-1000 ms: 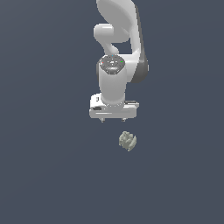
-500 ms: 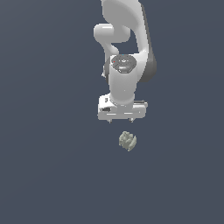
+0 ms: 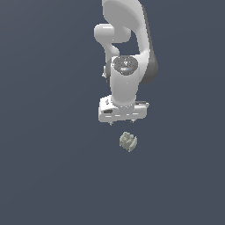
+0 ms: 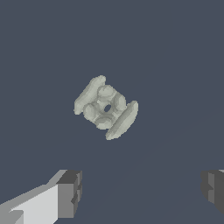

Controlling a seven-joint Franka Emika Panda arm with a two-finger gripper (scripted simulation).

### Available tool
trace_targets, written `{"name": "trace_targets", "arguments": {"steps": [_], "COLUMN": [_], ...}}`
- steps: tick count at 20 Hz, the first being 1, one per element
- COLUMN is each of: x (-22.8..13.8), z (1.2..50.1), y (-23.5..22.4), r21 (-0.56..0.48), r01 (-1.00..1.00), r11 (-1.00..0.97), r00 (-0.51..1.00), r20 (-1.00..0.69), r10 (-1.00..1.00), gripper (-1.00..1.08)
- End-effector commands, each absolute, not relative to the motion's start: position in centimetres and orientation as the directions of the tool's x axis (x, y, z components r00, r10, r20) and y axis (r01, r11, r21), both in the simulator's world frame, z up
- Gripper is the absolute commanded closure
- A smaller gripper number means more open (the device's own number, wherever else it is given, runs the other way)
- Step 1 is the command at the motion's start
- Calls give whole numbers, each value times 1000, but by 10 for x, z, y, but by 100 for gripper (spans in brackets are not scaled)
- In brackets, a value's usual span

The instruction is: Pick up the object and move it to a goal position.

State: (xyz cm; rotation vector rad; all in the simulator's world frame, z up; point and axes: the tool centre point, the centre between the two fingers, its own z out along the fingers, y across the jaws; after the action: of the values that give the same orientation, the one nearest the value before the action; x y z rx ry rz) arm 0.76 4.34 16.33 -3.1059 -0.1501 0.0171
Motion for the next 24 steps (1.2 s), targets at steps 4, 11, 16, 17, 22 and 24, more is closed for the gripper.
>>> {"name": "trace_targets", "arguments": {"steps": [4,11,16,17,22,24], "x": [13,23,31,33,41,44], "z": [160,154,149,149,144,142], "y": [47,55,61,62,68,70], "r21": [-28,-21,-15,-14,-9,-7], "r01": [190,371,510,536,659,700], "r11": [-981,-928,-860,-844,-752,-714], "r00": [982,928,860,844,752,714], "r20": [-7,-4,-2,-2,-1,-1], "r10": [190,371,510,537,659,700], "gripper": [-92,-92,-92,-92,-92,-92]}}
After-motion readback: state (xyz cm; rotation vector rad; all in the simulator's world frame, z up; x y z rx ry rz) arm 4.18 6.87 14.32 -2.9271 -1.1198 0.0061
